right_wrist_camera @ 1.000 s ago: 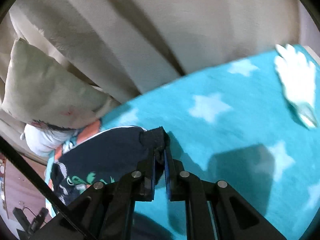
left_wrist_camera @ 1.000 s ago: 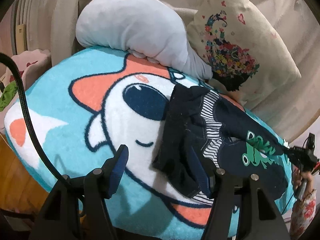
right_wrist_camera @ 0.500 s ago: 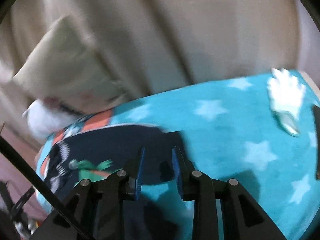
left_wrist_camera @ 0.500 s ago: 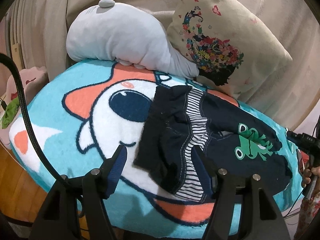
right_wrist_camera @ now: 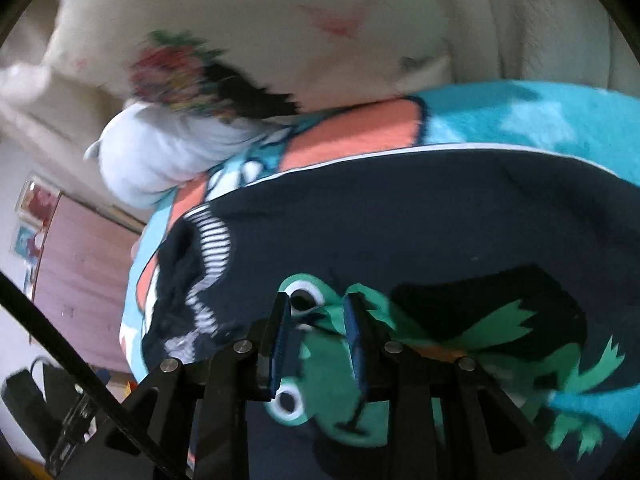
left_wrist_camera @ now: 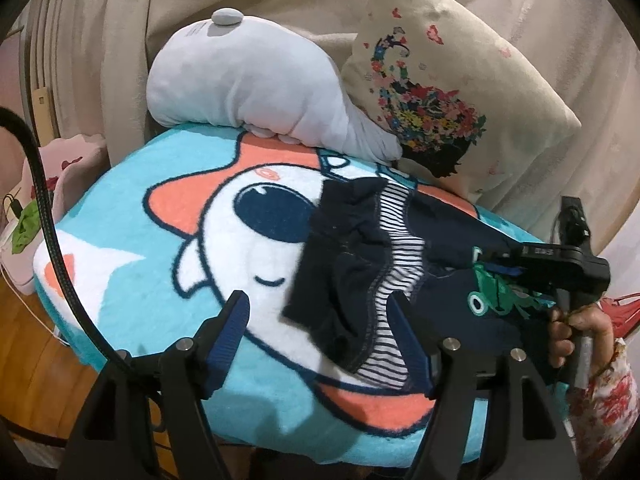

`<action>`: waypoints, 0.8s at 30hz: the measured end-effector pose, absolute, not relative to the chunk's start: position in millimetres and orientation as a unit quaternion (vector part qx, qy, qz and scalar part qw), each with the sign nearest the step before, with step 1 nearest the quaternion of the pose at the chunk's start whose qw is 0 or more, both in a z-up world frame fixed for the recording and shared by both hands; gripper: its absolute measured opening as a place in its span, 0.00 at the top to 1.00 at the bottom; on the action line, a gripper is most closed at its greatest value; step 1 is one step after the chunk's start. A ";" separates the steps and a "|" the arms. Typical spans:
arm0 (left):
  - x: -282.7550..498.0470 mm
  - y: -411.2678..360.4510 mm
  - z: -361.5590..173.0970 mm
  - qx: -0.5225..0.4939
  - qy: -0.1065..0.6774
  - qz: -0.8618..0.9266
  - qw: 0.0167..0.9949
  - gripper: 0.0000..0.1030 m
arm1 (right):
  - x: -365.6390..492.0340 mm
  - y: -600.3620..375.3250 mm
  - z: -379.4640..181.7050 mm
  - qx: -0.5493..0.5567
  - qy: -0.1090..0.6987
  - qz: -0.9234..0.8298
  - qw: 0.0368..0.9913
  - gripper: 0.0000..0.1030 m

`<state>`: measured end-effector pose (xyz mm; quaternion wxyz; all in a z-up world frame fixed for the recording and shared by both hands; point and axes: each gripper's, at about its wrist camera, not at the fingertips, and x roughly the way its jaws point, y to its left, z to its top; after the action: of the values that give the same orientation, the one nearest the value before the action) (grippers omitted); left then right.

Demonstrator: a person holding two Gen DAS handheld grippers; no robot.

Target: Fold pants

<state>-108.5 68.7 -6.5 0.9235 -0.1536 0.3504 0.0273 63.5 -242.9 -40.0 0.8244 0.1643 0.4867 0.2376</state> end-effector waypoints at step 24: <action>102.0 -31.0 5.3 -0.021 0.453 -0.124 0.883 0.31 | 118.8 -319.6 6.0 -0.038 0.457 0.161 0.874 0.43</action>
<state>102.0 -31.0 5.3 0.8828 -0.0208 0.4525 -0.1239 118.8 -319.6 6.0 0.8739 -0.0378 0.4572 0.1609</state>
